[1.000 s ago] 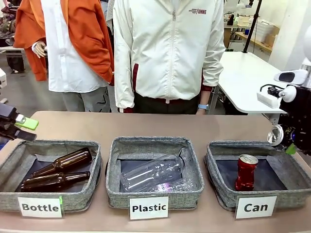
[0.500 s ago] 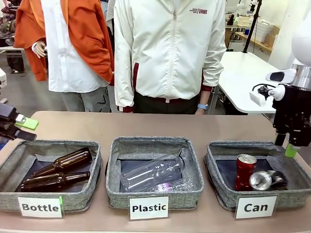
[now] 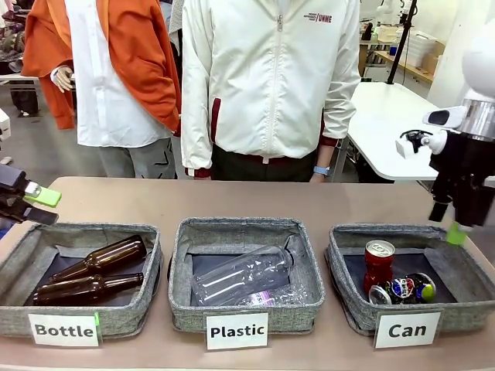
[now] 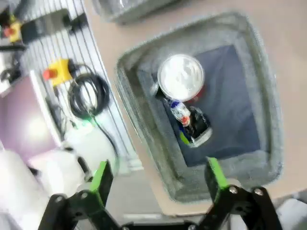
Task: Sort the can waste into the basket.
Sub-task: Pick up the can waste from the table and place it in the right Fabric basket.
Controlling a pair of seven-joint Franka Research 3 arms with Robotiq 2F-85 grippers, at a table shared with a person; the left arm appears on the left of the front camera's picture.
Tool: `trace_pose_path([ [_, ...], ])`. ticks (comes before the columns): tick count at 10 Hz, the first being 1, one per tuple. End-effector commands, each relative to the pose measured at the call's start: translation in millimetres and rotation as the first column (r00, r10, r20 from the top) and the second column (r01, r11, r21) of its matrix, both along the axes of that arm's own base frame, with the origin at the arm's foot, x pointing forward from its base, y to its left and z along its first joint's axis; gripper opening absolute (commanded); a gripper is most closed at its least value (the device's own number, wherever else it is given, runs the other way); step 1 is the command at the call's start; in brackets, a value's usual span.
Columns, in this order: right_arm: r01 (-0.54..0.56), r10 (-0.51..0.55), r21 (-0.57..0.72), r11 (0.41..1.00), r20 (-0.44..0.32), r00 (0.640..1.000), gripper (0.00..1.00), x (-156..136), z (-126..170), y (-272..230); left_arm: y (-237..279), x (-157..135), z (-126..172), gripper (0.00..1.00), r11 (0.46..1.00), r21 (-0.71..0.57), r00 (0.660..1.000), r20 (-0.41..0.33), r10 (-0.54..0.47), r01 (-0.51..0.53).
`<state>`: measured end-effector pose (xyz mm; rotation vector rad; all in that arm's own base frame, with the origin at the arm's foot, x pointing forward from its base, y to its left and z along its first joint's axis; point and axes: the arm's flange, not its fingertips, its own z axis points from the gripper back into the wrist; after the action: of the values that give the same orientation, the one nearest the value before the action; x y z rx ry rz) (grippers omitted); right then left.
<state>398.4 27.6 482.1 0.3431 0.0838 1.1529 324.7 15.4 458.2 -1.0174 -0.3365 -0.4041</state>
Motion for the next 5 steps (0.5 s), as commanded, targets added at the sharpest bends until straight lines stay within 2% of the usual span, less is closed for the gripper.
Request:
trace_pose_path([
  [1,0.434,-0.420,0.395,0.810,-0.125,0.899,1.00,13.1,18.5,-3.2,2.1,-3.3,0.5,1.00,1.000,-0.002,1.000,-0.007,-0.008,0.008],
  [2,0.650,-0.632,0.596,0.471,-0.287,0.720,1.00,15.5,25.2,-10.4,2.1,-3.3,0.5,1.00,1.000,-0.002,1.000,-0.007,-0.008,0.008],
  [3,0.715,-0.715,0.690,0.117,-0.441,0.543,1.00,17.5,26.3,-15.7,2.1,-3.3,0.5,1.00,1.000,-0.002,1.000,-0.007,-0.008,0.008],
  [4,0.758,-0.708,0.643,-0.110,-0.586,0.394,1.00,16.8,23.2,-19.7,2.1,-3.3,0.5,1.00,1.000,-0.002,1.000,-0.007,-0.008,0.008],
  [5,0.774,-0.683,0.572,-0.270,-0.681,0.265,1.00,16.0,14.8,-24.6,2.1,-3.3,0.5,1.00,1.000,-0.002,1.000,-0.007,-0.008,0.008],
])
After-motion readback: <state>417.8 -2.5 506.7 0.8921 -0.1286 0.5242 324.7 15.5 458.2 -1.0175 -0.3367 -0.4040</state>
